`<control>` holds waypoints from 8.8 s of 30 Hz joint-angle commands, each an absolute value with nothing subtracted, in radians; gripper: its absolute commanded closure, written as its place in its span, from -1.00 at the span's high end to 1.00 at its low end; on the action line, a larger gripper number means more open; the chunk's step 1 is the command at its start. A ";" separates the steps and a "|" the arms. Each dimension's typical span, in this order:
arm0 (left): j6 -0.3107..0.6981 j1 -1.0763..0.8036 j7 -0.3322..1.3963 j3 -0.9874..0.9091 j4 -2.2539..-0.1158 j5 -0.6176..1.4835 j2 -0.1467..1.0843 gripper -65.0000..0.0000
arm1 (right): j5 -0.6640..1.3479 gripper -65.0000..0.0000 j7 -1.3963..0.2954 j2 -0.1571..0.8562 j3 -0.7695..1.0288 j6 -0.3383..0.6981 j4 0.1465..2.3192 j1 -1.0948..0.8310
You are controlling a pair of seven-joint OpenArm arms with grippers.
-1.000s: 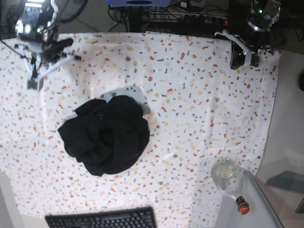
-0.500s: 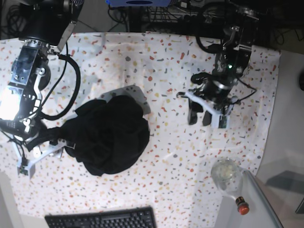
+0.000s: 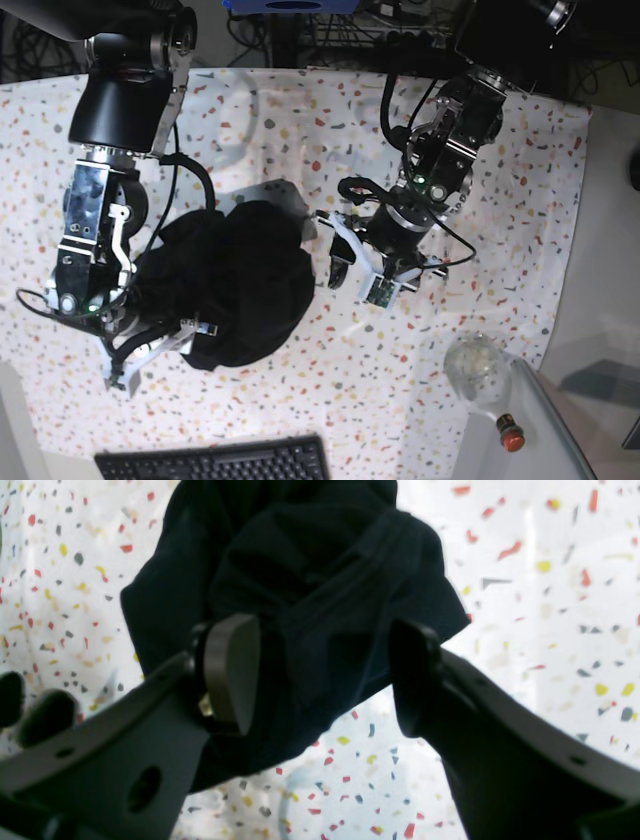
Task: Layout the t-shirt on the table in an organized manner, then fold the t-shirt properly
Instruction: 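Reach both grippers to the black t-shirt pile and grasp it, then lift the t-shirt with the right gripper and drag it aside, then regrasp the t-shirt with the right gripper and pull it outward, then grasp the t-shirt edge with the left gripper and spread it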
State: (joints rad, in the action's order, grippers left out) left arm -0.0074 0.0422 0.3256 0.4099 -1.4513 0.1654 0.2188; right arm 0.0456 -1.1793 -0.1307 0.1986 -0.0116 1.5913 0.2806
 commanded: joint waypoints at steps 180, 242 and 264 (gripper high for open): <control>0.124 -0.185 0.493 -0.143 -1.504 0.165 0.186 0.05 | 0.213 0.11 -0.840 0.108 0.031 0.219 1.632 0.028; 0.124 0.160 0.492 0.321 -1.256 0.163 0.125 -1.00 | -0.094 -1.00 -0.593 0.145 0.010 0.183 2.008 -0.541; 0.116 0.509 0.133 0.743 -0.489 0.171 -0.147 -1.00 | -0.093 -1.00 -0.579 0.125 0.285 0.206 1.475 -0.372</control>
State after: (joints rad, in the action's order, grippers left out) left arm 0.1146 0.5030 0.1364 0.7452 -0.4854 0.1776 -0.1493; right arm -0.1127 -0.5777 0.1074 0.2798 0.1898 1.4818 -0.3717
